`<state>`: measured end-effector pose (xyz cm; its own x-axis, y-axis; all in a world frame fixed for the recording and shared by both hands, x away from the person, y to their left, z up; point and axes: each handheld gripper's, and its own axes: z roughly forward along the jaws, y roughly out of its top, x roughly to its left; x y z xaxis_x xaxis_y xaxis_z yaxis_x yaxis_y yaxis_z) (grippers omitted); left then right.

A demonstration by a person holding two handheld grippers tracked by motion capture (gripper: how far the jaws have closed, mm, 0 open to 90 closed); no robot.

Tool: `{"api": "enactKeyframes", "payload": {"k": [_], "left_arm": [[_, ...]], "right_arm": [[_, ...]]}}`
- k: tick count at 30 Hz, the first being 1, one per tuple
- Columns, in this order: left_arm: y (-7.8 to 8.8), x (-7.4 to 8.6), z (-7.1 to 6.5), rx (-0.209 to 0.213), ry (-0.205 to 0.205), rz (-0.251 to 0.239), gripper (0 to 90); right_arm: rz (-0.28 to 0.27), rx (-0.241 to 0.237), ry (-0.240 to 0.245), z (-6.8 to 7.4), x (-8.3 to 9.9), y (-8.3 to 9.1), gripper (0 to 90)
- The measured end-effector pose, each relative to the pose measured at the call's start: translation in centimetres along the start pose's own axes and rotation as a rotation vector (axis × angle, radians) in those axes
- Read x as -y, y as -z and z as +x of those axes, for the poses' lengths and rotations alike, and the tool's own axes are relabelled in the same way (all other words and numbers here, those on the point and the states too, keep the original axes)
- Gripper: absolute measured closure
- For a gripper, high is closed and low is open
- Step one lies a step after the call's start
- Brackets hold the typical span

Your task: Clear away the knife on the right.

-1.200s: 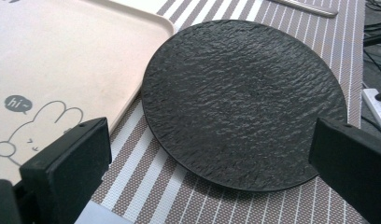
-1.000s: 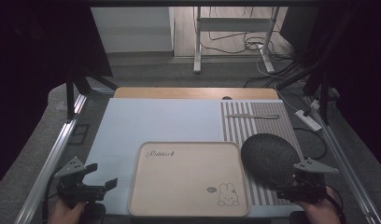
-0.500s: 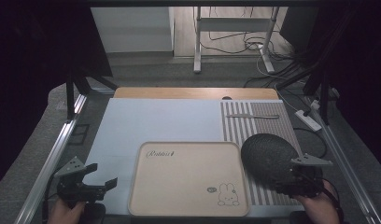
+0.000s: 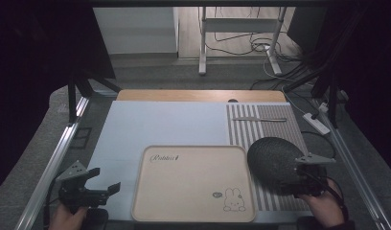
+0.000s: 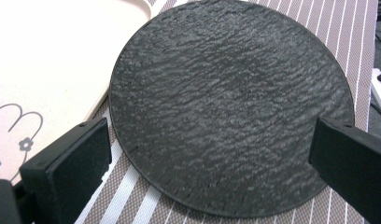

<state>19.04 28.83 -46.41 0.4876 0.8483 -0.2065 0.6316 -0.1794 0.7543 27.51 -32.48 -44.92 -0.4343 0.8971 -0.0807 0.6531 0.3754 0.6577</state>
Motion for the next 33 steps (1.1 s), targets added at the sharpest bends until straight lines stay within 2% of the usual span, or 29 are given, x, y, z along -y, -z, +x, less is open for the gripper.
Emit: {"api": "enactKeyframes", "payload": {"k": [17,33], "left_arm": [[0.0,0.0,0.1,0.0,0.005,0.002,1.7],[0.0,0.0,0.1,0.001,0.009,0.002,1.7]], "right_arm": [[0.001,0.01,0.031,-0.9,-2.4,-2.7,0.0],[0.004,-0.002,0.016,-2.2,-3.9,-5.0,0.0]]}}
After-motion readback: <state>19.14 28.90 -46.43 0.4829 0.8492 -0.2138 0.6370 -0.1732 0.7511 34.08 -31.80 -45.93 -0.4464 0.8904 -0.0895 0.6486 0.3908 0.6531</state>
